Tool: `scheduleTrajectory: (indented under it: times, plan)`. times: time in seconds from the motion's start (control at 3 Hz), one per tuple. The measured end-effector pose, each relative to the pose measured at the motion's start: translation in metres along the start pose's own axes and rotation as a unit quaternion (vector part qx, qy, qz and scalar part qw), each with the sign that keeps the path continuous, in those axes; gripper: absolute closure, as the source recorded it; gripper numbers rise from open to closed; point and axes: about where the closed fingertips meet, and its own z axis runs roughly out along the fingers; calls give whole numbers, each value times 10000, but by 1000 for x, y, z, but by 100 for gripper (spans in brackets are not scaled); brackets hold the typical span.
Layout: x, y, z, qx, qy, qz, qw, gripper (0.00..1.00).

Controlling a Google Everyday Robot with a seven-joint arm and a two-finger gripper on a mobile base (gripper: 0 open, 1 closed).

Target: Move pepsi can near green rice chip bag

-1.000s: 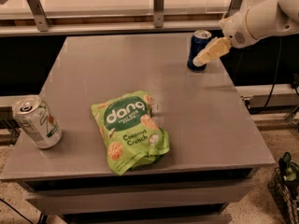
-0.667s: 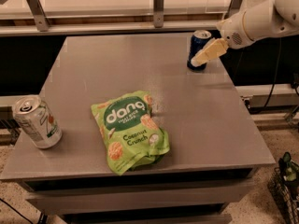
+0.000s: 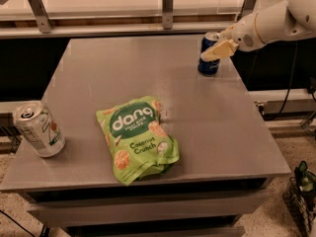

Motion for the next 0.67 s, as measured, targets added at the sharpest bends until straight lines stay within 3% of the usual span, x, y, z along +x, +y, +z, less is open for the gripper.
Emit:
scheduleTrajectory:
  times: [0.67]
  plan:
    - [-11, 7, 5, -299, -52, -79, 9995, 85]
